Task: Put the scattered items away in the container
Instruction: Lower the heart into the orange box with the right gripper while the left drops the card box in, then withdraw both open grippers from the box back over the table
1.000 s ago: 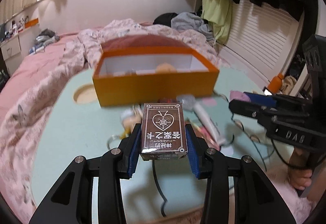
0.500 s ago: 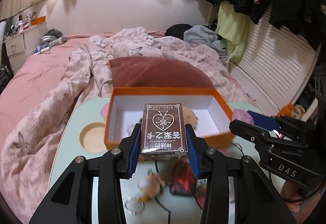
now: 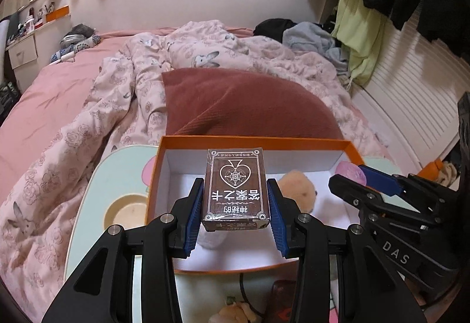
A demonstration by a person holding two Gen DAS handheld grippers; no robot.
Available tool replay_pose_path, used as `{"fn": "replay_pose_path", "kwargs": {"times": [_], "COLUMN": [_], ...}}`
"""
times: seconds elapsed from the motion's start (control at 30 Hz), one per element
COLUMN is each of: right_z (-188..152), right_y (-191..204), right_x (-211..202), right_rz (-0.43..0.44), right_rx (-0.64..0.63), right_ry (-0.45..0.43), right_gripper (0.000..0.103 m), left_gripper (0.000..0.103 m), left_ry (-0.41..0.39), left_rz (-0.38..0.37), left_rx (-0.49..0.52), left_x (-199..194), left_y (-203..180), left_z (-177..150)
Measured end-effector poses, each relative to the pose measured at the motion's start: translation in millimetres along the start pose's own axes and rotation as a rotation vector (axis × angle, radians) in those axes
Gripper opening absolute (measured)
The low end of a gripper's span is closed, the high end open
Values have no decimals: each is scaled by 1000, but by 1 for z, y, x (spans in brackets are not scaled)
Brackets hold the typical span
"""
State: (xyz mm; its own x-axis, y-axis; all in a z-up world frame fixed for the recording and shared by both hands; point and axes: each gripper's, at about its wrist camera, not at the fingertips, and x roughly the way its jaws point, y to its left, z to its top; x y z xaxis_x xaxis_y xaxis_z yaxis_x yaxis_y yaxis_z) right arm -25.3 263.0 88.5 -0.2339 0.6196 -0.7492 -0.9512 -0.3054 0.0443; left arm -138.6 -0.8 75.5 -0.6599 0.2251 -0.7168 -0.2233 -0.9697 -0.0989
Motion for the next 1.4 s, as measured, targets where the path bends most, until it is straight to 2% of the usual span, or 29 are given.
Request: {"fn": "replay_pose_path", "kwargs": {"times": [0.13, 0.17, 0.23, 0.3, 0.37, 0.63, 0.8, 0.87, 0.9, 1.0, 1.07, 1.17, 1.3, 1.4], "right_z": [-3, -4, -4, -4, -3, -13, -36, -52, -59, -93, -113, -138, -153, -162], "right_y": [-7, -9, -12, -14, -16, -21, -22, -20, -19, -22, -25, -26, -35, -40], "right_x": [7, 8, 6, 0, -5, -41, -79, -93, -98, -119, -127, -128, -123, -120], "right_rz": [2, 1, 11, 16, 20, 75, 123, 179, 202, 338, 325, 254, 298, 312], "right_rx": [28, 37, 47, 59, 65, 78, 46, 2, -17, -71, -52, -3, 62, 69], "right_ry": [17, 18, 13, -6, -16, -70, -117, -112, -110, -197, -222, -200, -125, -56], "right_gripper": [40, 45, 54, 54, 54, 54, 54, 66, 68, 78, 98, 100, 100, 100], "left_gripper": [42, 43, 48, 64, 69, 70, 70, 70, 70, 76, 77, 77, 77, 77], "left_ry": [36, 44, 49, 24, -7, -57, -77, -83, -84, -83, -84, -64, -17, 7], "left_rz": [-24, -35, -40, 1, 30, -1, 15, 4, 2, 7, 13, 7, -20, -2], "left_rx": [-6, -8, -1, 18, 43, 34, 69, 96, 108, 127, 136, 124, 144, 184], "left_x": [8, 9, 8, 2, -5, -40, -70, -83, -89, -101, -106, -107, -102, -96], "left_y": [1, 0, -1, -4, -7, -4, -9, -13, -15, -17, -18, -19, -29, -36], "left_z": [-3, -4, -5, -6, -5, -8, -28, -43, -51, -76, -96, -120, -147, -158]}}
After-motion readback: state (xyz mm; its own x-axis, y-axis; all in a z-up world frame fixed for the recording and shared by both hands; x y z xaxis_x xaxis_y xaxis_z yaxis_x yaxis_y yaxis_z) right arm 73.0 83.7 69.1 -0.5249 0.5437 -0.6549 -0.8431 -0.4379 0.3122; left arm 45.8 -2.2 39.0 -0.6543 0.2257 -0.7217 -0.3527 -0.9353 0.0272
